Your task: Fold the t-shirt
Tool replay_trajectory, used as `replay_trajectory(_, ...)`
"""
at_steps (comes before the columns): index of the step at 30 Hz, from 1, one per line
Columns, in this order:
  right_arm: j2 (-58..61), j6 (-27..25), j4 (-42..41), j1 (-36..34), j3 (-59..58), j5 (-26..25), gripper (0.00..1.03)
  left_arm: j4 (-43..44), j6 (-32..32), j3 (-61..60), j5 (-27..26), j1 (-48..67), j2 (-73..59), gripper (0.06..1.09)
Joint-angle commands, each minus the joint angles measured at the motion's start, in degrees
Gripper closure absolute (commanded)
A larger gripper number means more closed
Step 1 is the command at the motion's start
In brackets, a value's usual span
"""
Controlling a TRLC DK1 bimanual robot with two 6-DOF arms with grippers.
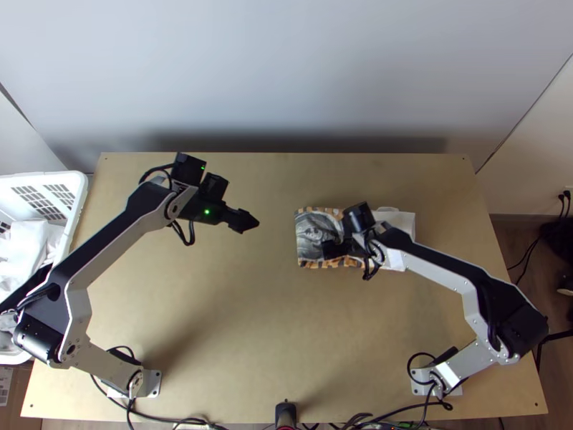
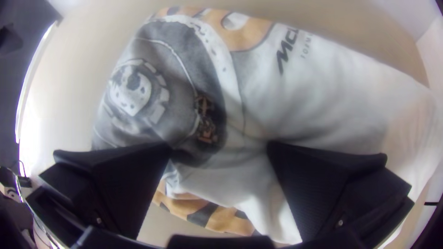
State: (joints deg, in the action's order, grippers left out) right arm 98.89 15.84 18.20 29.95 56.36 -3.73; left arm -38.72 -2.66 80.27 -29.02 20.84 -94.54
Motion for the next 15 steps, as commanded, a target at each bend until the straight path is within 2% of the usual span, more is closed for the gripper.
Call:
replay_trajectory(1, 3.50, 2.62, 0.09, -6.40, 2.00, -0.58, 0.05, -0.30, 1.16, 0.33, 0.19, -1.86, 0.50, 0.10)
replay_trajectory(9, 7.02, 6.75, -1.06, -14.49, 5.34, -0.76, 0.05, -0.39, 2.30, 0.41, 0.19, -2.38, 0.59, 0.10)
replay_trajectory(15, 10.27, 6.84, -1.06, -21.96, 10.26, -0.76, 0.05, -0.57, 2.83, 0.33, 0.19, -2.91, 0.94, 0.10)
